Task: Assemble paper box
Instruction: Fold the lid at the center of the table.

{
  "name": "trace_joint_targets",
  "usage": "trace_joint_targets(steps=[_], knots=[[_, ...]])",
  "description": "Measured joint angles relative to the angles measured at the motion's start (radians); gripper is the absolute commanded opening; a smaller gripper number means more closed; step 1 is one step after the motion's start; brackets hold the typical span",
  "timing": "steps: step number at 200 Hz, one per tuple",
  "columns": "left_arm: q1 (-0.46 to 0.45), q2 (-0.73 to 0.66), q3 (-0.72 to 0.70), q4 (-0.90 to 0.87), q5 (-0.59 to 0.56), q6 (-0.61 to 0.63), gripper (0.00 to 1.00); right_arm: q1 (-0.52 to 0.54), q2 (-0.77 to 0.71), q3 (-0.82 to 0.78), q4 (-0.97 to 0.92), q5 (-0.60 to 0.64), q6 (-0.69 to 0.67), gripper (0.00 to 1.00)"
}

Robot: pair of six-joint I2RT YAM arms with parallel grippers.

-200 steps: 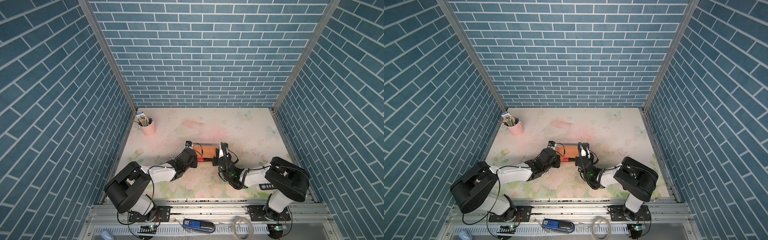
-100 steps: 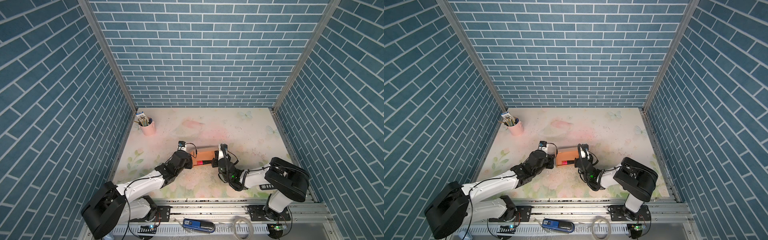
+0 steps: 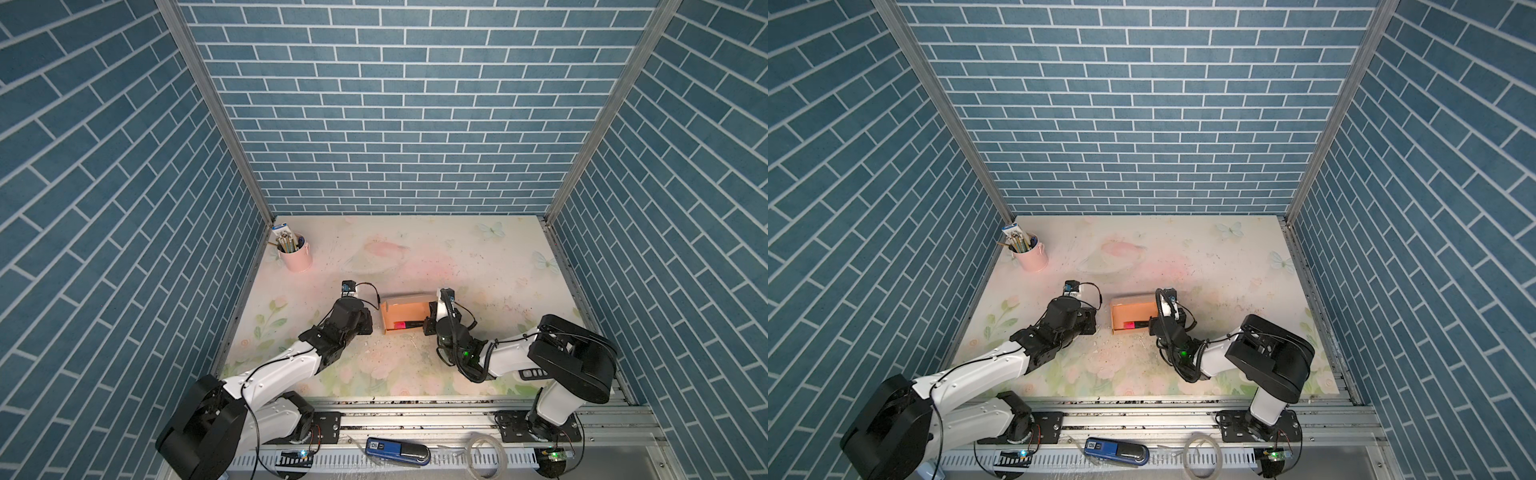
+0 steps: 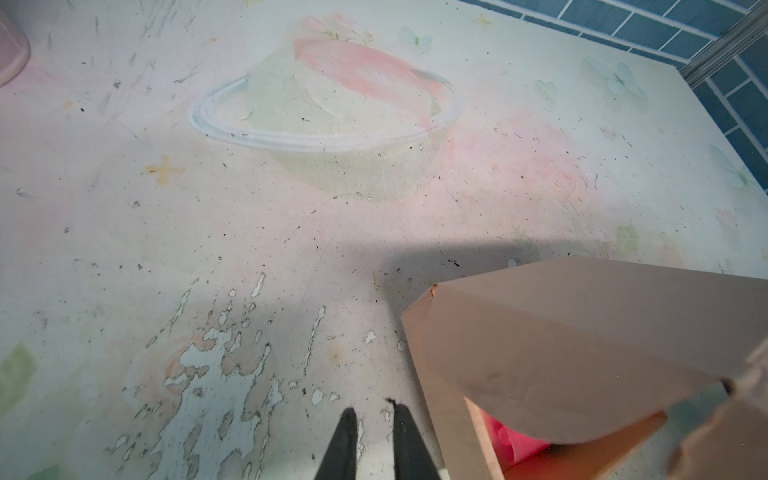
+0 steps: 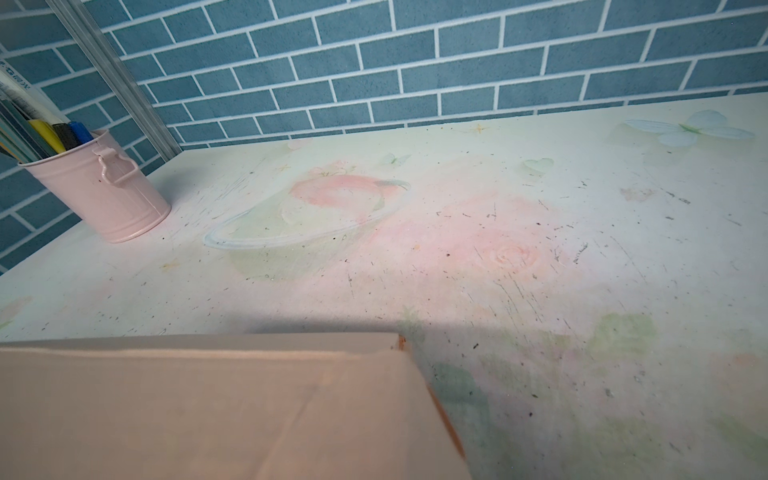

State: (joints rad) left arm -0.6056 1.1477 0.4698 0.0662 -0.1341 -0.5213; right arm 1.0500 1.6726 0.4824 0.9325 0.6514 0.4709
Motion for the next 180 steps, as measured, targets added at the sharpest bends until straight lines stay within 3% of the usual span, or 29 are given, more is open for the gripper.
trace_joint_targets(steps=[76, 180], knots=[[-0.006, 0.096, 0.098, -0.002, 0.072, 0.016, 0.19, 0.003, 0.006, 0.001, 0.003, 0.002, -0.007, 0.00], [-0.092, 0.167, 0.187, -0.010, 0.060, 0.013, 0.19, 0.006, 0.006, 0.026, -0.041, 0.013, -0.007, 0.00]])
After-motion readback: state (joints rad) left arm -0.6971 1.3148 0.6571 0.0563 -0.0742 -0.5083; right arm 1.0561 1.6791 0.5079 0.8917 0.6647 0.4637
